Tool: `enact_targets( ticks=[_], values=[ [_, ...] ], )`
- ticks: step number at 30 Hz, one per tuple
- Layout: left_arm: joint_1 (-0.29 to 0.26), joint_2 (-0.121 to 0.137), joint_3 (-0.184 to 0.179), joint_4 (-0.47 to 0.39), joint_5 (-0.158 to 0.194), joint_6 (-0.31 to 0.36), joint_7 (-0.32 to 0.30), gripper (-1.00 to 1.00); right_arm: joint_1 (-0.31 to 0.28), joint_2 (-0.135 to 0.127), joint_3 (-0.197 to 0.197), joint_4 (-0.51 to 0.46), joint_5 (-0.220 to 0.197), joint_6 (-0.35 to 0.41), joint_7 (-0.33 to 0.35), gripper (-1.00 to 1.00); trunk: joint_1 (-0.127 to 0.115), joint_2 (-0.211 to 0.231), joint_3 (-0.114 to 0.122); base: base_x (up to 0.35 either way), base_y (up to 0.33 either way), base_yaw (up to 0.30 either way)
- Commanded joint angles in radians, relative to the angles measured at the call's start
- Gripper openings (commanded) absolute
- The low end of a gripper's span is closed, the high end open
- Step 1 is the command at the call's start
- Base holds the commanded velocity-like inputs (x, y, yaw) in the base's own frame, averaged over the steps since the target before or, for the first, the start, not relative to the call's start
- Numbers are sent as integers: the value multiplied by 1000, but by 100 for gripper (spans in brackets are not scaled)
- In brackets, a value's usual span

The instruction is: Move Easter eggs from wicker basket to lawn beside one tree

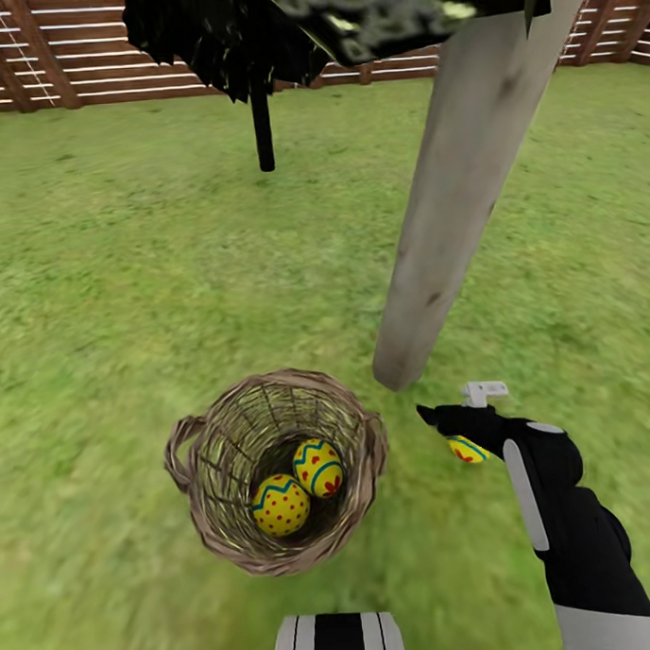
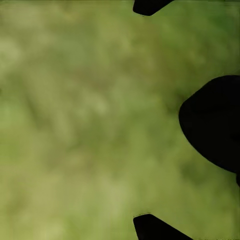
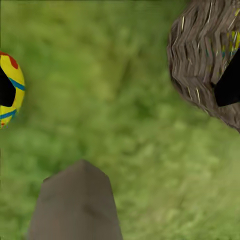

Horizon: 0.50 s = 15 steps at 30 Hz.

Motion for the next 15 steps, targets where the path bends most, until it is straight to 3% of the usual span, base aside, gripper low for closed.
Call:
enact_targets(
  ticks=[1, 12, 15],
  values=[
    [0, 0, 0, 1, -2, 5, -4, 100, -1, -1, -1, -1, -2, 6, 2, 100, -1, 0, 4, 0, 0, 264],
    [0, 0, -4, 14, -2, 3, -3, 100, -1, -3, 0, -1, -2, 6, 1, 100, -5, 3, 53, 0, 0, 264],
    [-3, 0, -6, 40, -1, -25, -3, 100, 3, -2, 2, -1, -2, 4, 1, 100, -7, 3, 66, 0, 0, 264]
  ],
)
